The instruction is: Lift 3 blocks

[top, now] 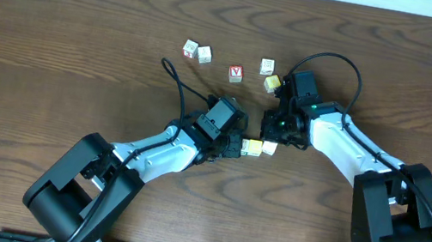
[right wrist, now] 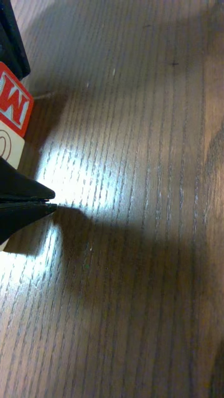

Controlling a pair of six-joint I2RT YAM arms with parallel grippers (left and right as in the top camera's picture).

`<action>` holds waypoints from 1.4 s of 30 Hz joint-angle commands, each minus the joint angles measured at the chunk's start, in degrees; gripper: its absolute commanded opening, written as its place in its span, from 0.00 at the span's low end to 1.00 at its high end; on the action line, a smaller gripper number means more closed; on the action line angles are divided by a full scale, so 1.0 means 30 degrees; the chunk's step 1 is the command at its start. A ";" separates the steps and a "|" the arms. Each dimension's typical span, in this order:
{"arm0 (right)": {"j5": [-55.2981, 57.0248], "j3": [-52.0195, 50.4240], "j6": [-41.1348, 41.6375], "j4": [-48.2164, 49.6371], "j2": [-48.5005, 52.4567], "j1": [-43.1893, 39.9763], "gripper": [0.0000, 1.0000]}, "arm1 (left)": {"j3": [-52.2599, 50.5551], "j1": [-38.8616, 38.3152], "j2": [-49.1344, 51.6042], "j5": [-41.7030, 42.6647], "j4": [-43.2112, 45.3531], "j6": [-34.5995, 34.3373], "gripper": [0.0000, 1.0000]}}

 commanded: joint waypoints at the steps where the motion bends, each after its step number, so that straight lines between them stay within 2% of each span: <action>1: -0.0328 0.0226 -0.0364 -0.0160 0.0044 0.0226 0.01 | 0.0124 -0.0080 0.0153 -0.0313 0.0000 -0.0029 0.07; 23: -0.0882 0.0976 -0.0357 -0.1217 -0.0007 0.0189 0.01 | 0.0124 -0.0080 0.0153 -0.0313 0.0007 -0.0029 0.07; 34: -0.0641 0.2696 -0.0357 -0.3235 -0.0015 -0.0036 0.01 | 0.0124 -0.0080 0.0153 -0.0313 0.0000 -0.0029 0.07; 42: -0.0153 0.4503 0.0226 -0.6448 -0.0204 -0.2062 0.01 | 0.0124 -0.0080 0.0153 -0.0321 -0.0007 -0.0022 0.07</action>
